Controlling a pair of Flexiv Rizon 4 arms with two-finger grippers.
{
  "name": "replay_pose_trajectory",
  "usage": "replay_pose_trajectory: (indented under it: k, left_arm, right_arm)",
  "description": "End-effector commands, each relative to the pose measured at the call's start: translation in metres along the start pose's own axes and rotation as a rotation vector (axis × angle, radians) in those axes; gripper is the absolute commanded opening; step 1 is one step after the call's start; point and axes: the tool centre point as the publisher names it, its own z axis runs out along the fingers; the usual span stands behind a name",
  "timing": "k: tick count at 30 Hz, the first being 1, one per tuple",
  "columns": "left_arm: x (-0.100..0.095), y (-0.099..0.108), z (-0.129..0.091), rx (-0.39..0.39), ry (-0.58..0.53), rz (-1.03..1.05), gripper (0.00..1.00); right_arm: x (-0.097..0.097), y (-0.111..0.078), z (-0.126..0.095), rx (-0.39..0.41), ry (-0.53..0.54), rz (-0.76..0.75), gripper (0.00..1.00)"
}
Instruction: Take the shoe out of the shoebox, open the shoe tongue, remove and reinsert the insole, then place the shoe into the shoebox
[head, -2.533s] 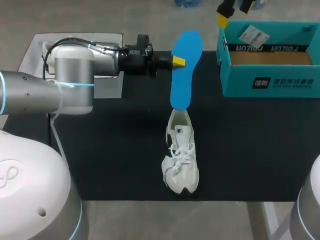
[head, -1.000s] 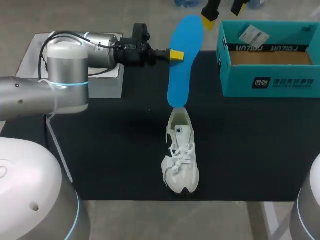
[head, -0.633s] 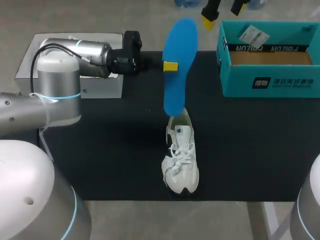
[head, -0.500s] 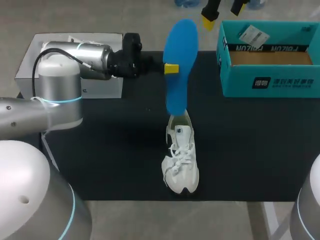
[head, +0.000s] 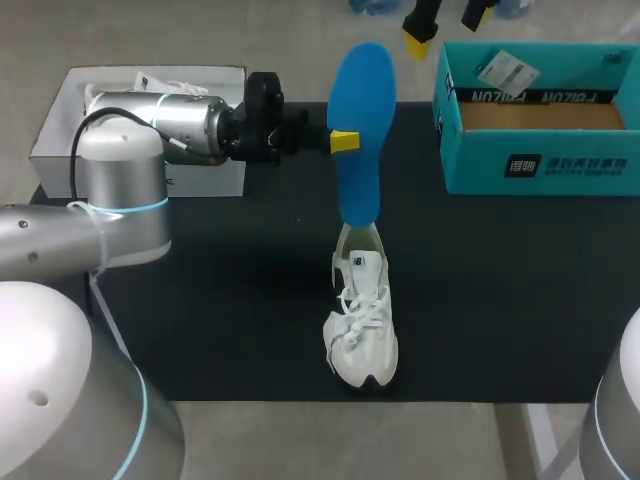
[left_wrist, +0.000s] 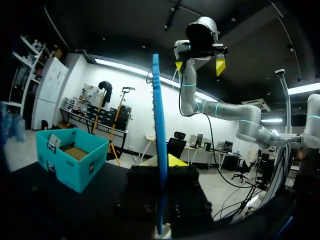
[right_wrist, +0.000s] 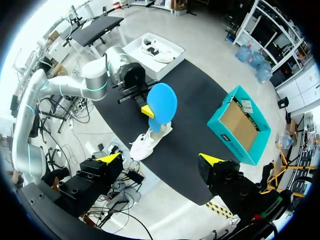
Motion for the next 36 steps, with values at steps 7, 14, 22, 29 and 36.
replay_pose_trajectory:
  k: [7, 14, 22, 29, 36]
  left_arm:
    - [0.0, 0.001, 0.0, 0.0, 0.001, 0.0, 0.0]
    - [0.042, -0.025, 0.008, 0.074, 0.273, 0.726, 0.0]
    - [0.065, -0.002, -0.004, -0.028, 0.241, 0.991, 0.0]
    - [0.066, 0.006, -0.003, -0.099, 0.253, 1.09, 0.0]
    - [0.064, 0.016, 0.009, -0.187, 0.259, 1.08, 0.0]
  right_arm:
    - [0.0, 0.001, 0.0, 0.002, 0.0, 0.001, 1.0]
    - [0.0, 0.001, 0.0, 0.002, 0.0, 0.001, 1.0]
    - [0.0, 0.001, 0.0, 0.002, 0.0, 0.001, 1.0]
    - [0.0, 0.001, 0.0, 0.002, 0.0, 0.001, 1.0]
    - [0.0, 0.001, 0.0, 0.002, 0.0, 0.001, 1.0]
